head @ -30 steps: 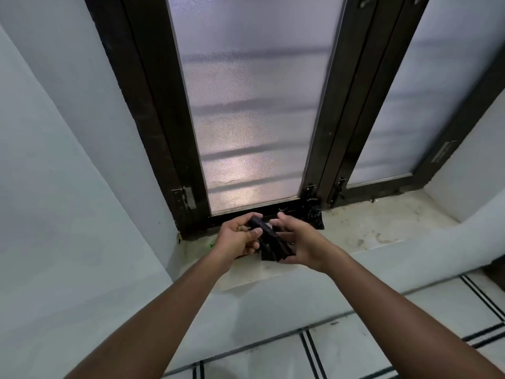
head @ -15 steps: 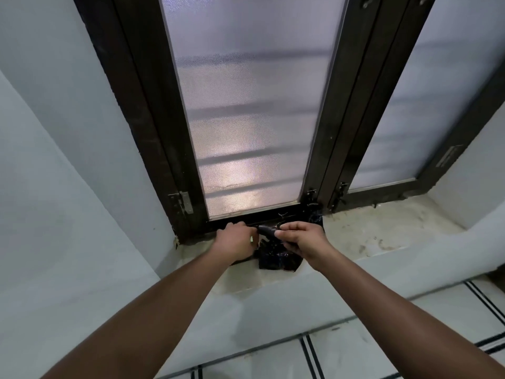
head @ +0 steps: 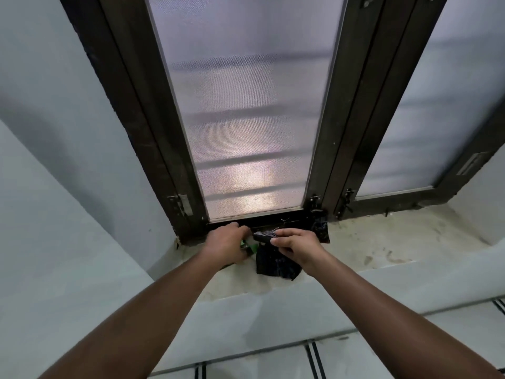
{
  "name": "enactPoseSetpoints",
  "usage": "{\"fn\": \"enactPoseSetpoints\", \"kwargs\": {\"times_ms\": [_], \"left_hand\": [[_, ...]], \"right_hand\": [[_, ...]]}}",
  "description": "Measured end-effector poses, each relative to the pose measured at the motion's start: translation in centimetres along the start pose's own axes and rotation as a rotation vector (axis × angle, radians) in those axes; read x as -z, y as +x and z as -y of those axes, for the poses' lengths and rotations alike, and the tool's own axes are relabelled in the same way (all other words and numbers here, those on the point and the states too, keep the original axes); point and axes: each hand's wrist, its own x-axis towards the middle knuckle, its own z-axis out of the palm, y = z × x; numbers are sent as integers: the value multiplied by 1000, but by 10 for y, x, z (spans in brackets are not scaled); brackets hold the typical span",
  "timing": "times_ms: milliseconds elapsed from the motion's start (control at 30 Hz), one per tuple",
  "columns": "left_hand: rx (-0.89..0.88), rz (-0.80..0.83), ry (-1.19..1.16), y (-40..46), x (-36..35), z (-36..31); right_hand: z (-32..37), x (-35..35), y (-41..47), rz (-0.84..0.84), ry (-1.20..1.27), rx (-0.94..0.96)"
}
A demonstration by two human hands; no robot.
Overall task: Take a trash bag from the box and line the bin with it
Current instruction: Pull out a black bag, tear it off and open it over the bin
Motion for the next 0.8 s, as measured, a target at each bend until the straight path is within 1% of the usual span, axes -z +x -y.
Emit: {"fn": "enactPoseSetpoints", "kwargs": {"times_ms": [67, 200, 267, 367, 467, 500, 600, 667, 800], "left_hand": [[69, -103, -134, -9, 4, 7], [130, -329, -381, -27, 11, 16], [152, -393, -520, -34, 13, 16], [195, -433, -792, -39, 12, 12], [350, -479, -1156, -42, 13, 2], [397, -494, -1215, -42, 11, 0], [470, -534, -1305, -43, 5, -3], [488, -506, -1392, -46, 2, -6], [449, -438, -1358, -53, -5, -7]], "right_hand": [[6, -1, 0, 18, 11, 14], [25, -5, -6, 59, 13, 83], [37, -8, -10, 73, -17, 125], [56, -13, -17, 74, -141, 223], [72, -21, -26, 38, -357, 352], [76, -25, -29, 35, -440, 389], [85, -33, -32, 63, -621, 455], [88, -38, -33, 99, -673, 443], [92, -43, -33, 166, -852, 472]]}}
